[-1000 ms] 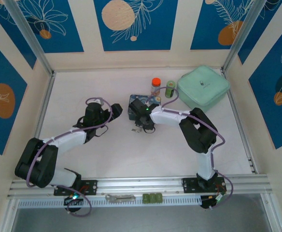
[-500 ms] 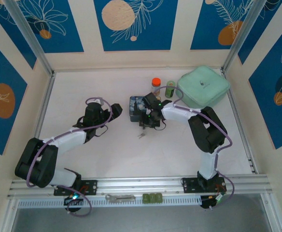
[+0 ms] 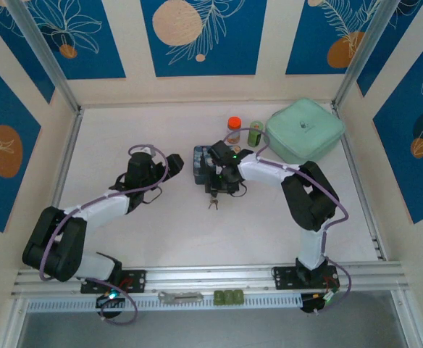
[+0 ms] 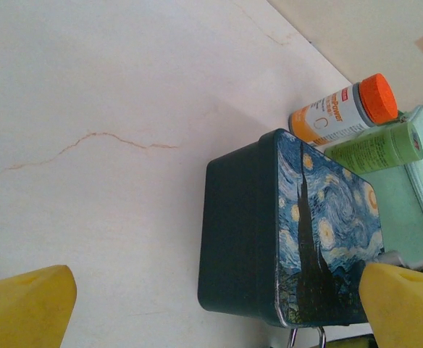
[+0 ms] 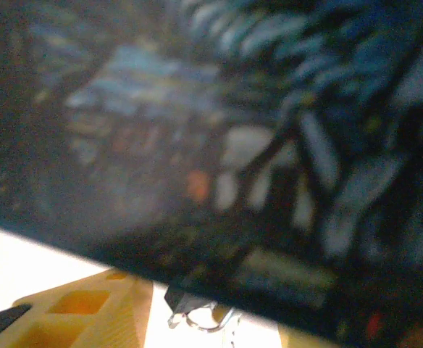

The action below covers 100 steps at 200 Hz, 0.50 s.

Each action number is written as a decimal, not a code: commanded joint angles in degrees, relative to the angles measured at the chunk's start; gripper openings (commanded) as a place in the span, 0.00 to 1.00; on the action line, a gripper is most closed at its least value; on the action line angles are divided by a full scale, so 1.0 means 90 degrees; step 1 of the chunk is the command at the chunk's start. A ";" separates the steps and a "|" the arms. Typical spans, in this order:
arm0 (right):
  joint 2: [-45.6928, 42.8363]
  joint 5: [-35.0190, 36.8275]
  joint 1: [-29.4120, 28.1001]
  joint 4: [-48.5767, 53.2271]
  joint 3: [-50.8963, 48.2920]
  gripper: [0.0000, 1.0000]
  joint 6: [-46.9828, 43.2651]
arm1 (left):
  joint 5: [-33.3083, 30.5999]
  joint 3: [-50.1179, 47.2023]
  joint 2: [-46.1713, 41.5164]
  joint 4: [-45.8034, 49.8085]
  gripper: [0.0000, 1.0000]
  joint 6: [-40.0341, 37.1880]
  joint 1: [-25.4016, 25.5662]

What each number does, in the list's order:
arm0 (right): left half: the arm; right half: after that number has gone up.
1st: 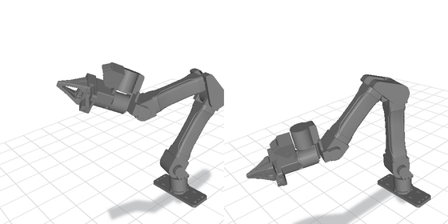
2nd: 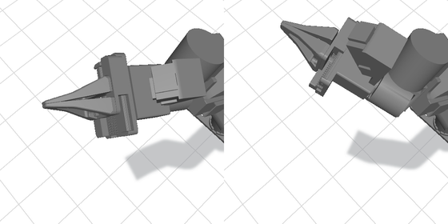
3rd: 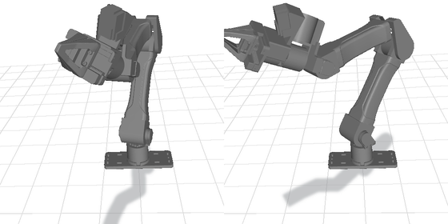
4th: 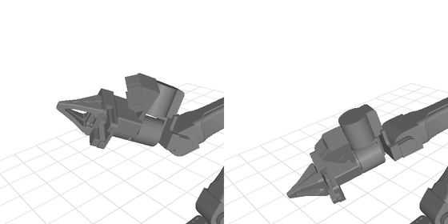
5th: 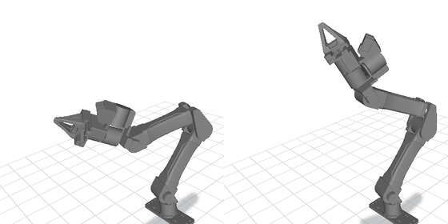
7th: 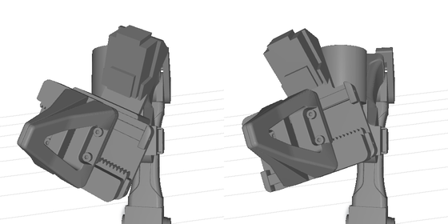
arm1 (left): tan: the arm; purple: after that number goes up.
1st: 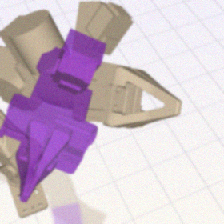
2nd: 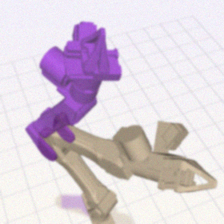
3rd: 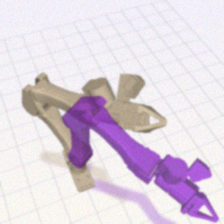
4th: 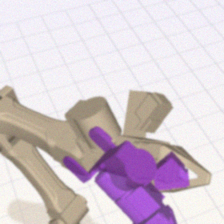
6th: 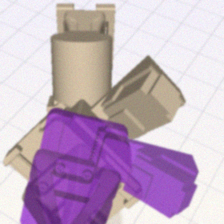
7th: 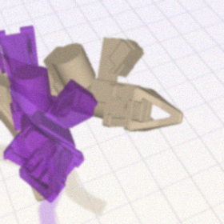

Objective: Unlock a padlock with a key

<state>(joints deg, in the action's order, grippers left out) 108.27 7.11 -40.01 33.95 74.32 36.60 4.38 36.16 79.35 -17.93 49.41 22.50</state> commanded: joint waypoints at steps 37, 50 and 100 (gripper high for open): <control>-0.0028 0.0980 -0.0464 0.0811 0.0234 0.55 0.0558 | 0.0006 0.0050 -0.0081 0.0040 1.00 -0.0109 -0.0078; -0.0020 0.1185 -0.0548 0.0856 0.0257 0.54 0.0723 | 0.0002 0.0027 -0.0106 0.0039 1.00 -0.0109 -0.0071; 0.0279 0.1630 -0.0662 0.0690 0.0492 0.43 0.0890 | -0.0008 -0.0023 -0.0208 0.0044 1.00 -0.0092 -0.0078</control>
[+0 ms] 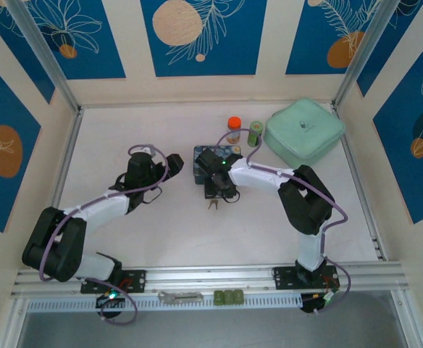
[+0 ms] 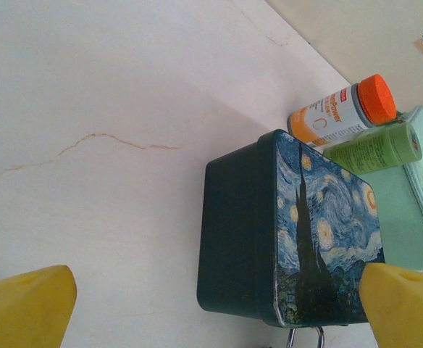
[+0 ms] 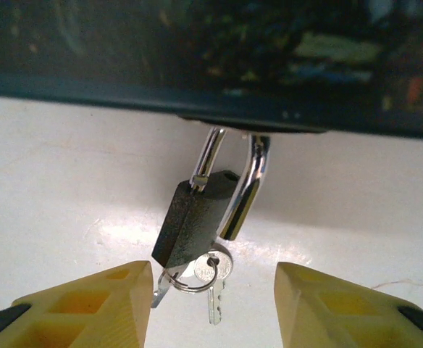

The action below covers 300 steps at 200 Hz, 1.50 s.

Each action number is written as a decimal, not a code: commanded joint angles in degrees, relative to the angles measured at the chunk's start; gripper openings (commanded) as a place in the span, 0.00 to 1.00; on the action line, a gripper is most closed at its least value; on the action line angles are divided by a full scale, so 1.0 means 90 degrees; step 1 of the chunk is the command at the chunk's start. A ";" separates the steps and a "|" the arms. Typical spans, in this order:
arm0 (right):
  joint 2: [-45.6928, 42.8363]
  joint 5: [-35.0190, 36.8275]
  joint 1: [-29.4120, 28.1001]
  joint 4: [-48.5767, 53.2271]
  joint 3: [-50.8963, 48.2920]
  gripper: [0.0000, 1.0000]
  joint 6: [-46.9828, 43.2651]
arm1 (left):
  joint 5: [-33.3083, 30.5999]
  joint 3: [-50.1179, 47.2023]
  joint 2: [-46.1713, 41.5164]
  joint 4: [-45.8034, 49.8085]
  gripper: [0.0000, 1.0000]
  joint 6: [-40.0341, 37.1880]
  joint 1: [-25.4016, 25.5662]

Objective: Unlock a padlock with a key

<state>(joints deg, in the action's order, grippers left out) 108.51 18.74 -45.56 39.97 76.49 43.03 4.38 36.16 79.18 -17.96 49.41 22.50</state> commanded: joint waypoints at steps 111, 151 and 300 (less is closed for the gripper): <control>0.0326 0.1357 -0.0211 0.0170 0.0008 0.21 -0.0073 | -0.0096 -0.0086 -0.0360 0.0112 1.00 -0.0060 -0.0093; 0.0379 0.1538 -0.0268 0.0215 0.0016 0.48 -0.0513 | -0.0009 -0.0063 -0.0290 0.0047 1.00 0.0008 -0.0095; -0.0325 0.1774 -0.0165 -0.1571 -0.1194 0.06 -0.1697 | 0.0023 0.0035 -0.0283 0.0035 1.00 0.0064 -0.0095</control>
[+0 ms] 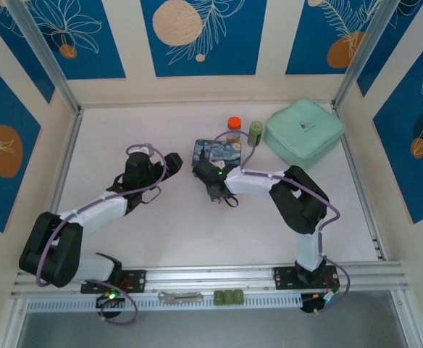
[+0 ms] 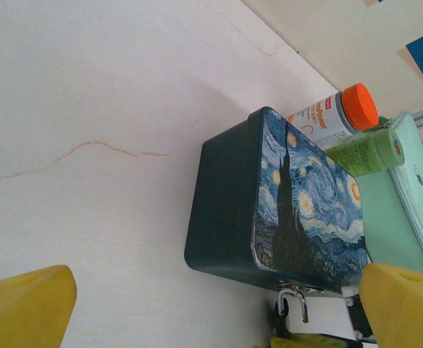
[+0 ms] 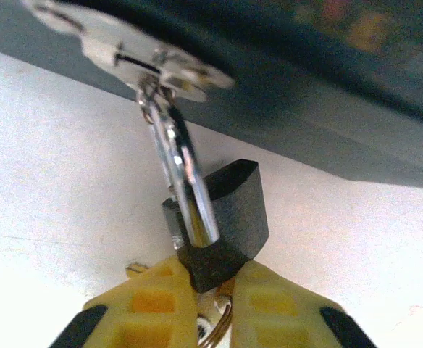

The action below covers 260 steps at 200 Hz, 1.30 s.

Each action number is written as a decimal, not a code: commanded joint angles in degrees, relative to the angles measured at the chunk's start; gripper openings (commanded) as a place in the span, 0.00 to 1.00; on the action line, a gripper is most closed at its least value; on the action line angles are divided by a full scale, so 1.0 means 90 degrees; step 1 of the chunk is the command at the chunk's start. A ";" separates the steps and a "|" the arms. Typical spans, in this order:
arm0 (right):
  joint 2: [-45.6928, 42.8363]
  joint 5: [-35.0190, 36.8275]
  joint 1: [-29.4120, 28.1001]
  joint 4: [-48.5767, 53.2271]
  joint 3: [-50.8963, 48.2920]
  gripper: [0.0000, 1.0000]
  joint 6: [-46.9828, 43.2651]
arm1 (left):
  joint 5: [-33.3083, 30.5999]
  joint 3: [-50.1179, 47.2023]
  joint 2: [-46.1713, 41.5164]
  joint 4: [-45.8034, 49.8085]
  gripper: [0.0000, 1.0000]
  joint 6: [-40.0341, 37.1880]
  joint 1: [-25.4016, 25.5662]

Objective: Unlock a padlock with a key

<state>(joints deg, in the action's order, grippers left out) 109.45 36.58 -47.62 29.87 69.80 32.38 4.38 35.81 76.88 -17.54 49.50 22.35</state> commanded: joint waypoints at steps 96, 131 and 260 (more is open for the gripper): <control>-0.0790 -0.6306 0.2029 -0.1753 -0.1388 0.00 -0.1412 | 0.0937 0.0389 0.0717 -0.0817 1.00 -0.0115 0.0154; -0.0667 -0.6385 0.2327 -0.1029 -0.1003 0.00 -0.3197 | 0.1530 0.0895 0.1340 -0.0613 0.97 -0.0428 0.0164; 0.0160 -0.5625 0.2176 -0.0328 0.0821 0.00 -0.4700 | 0.2158 0.1379 0.2321 -0.0784 0.94 -0.0215 0.0164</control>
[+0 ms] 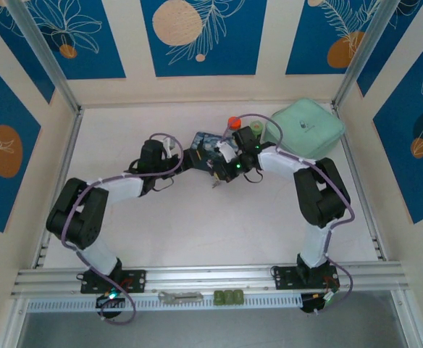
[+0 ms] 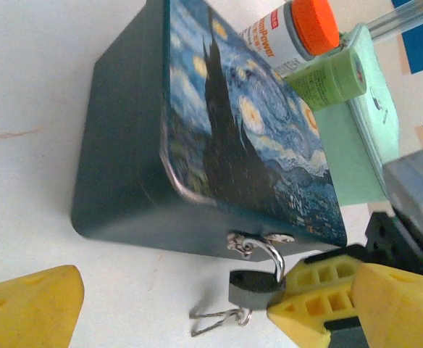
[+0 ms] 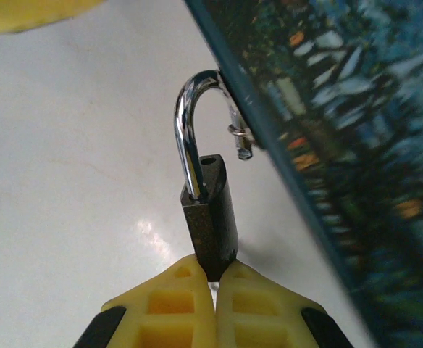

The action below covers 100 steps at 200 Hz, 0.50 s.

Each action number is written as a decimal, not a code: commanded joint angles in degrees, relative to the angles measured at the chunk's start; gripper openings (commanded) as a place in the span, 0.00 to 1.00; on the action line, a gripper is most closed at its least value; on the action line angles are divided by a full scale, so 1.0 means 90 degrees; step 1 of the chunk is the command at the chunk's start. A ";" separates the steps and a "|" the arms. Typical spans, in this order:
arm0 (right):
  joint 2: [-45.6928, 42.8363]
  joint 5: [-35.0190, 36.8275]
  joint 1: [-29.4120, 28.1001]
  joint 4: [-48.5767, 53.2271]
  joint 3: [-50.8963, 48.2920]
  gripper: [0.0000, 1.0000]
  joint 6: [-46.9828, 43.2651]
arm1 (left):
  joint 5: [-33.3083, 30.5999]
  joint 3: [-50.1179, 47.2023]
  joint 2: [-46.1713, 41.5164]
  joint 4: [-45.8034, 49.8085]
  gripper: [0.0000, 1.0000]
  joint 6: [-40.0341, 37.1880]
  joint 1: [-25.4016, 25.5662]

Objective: Unlock a padlock with a key

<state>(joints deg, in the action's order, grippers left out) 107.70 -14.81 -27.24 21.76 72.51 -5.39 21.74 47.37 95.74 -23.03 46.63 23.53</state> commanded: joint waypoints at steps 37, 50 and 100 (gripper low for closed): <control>0.0442 -0.0245 -0.0064 0.0887 0.0606 0.00 -0.0343 | 0.0200 0.0451 0.0390 -0.0055 0.94 -0.0006 -0.0020; 0.0418 -0.0499 -0.0051 0.0872 0.0528 0.00 -0.0161 | 0.0085 0.0599 0.0326 0.0176 0.94 -0.0211 -0.0044; 0.0462 -0.0808 -0.0276 0.0404 0.0212 0.00 0.0558 | -0.0259 0.1126 0.0535 0.0629 0.95 -0.0782 -0.0161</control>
<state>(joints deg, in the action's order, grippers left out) 111.66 -17.72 -28.14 27.49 75.85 -3.95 21.10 54.13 99.20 -20.69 43.90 22.70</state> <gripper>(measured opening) 0.051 0.953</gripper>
